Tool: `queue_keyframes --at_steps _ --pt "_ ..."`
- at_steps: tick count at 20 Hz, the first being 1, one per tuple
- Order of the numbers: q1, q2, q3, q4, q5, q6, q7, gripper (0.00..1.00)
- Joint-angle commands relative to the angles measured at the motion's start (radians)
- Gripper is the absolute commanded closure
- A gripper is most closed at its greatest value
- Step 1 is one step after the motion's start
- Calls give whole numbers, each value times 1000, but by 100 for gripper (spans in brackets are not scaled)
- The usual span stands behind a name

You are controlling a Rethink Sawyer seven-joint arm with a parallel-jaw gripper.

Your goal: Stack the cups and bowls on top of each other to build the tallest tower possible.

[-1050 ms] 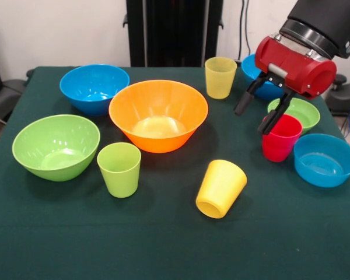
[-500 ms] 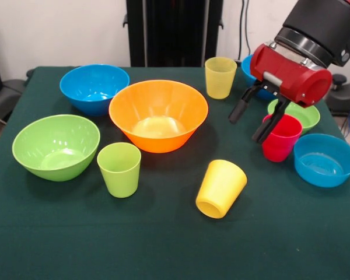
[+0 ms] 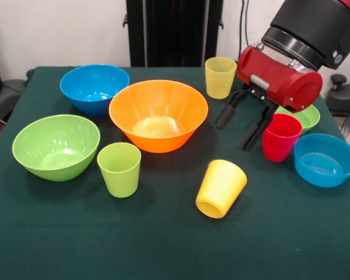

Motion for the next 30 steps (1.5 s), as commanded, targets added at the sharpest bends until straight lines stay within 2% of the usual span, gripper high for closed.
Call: queue_keyframes --at_steps 1,11,17,24,30 --pt "-18 41 171 -41 -12 117 8 0" --pt "22 29 167 46 -22 40 50 0" --pt "24 22 183 93 -27 -17 49 0" --pt "34 32 175 99 -32 -29 52 0" --pt "15 89 168 77 -43 -128 57 0"
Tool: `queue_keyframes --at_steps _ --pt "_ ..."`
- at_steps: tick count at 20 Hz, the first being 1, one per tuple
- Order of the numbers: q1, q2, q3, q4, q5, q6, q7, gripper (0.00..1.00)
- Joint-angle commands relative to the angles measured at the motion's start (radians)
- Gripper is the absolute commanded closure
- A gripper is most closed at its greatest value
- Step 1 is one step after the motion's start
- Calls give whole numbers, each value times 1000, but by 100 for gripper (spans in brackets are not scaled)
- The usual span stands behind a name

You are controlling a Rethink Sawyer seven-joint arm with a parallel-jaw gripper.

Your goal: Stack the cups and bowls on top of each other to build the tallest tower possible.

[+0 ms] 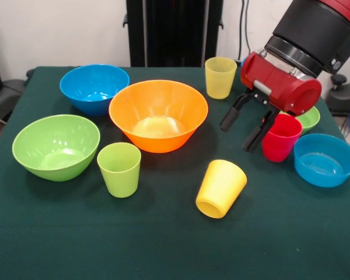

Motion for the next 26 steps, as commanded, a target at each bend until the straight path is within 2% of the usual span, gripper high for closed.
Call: queue_keyframes --at_steps 1,6,15,26 --pt "-11 86 150 35 -41 -122 62 0" --pt "-9 101 144 33 -30 -133 67 0" --pt "-6 150 123 17 6 -216 112 0" --pt "35 165 93 33 42 -188 158 0"
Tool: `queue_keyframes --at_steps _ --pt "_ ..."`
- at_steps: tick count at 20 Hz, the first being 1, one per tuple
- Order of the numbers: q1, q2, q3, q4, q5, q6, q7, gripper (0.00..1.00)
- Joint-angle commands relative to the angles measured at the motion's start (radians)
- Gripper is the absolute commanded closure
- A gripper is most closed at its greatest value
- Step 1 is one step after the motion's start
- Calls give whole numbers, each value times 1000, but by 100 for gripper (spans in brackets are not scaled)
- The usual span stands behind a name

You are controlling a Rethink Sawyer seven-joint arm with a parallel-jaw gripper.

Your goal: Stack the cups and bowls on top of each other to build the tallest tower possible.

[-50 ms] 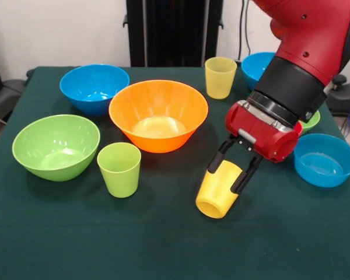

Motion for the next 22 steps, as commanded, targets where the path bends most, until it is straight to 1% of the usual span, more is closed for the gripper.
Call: queue_keyframes --at_steps 1,4,7,9,16,18,20,22 --pt "34 12 93 37 42 18 161 0" --pt "52 -13 91 55 53 62 169 0" --pt "84 -50 79 76 73 155 186 0" --pt "100 -58 66 81 85 188 193 0" --pt "123 -51 26 84 109 254 202 0" --pt "117 -37 11 79 114 286 209 0" --pt "99 5 -29 67 112 262 218 0" --pt "85 62 -85 56 114 232 247 0"
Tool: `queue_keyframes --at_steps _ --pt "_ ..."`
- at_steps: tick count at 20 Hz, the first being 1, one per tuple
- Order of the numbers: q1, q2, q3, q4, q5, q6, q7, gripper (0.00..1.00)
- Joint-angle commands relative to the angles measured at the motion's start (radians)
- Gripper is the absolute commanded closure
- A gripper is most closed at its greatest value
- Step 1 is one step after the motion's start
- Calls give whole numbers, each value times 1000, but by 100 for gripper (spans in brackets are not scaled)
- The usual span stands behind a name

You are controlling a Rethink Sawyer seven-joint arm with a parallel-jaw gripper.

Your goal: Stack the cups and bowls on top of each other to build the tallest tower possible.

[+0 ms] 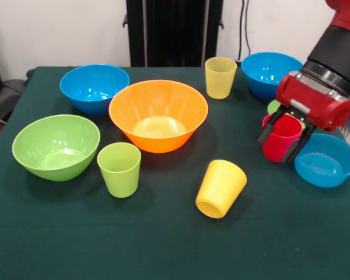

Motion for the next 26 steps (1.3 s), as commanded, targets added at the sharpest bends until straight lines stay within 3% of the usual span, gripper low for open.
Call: queue_keyframes --at_steps 1,9,14,18,21,26 --pt "-44 123 -53 21 29 79 260 0" --pt "-52 198 -151 22 60 53 276 0" --pt "-56 223 -158 26 83 10 273 0" --pt "-26 219 -203 20 93 54 274 0" --pt "2 203 -242 12 99 158 281 0" --pt "16 193 -242 12 108 197 256 0"
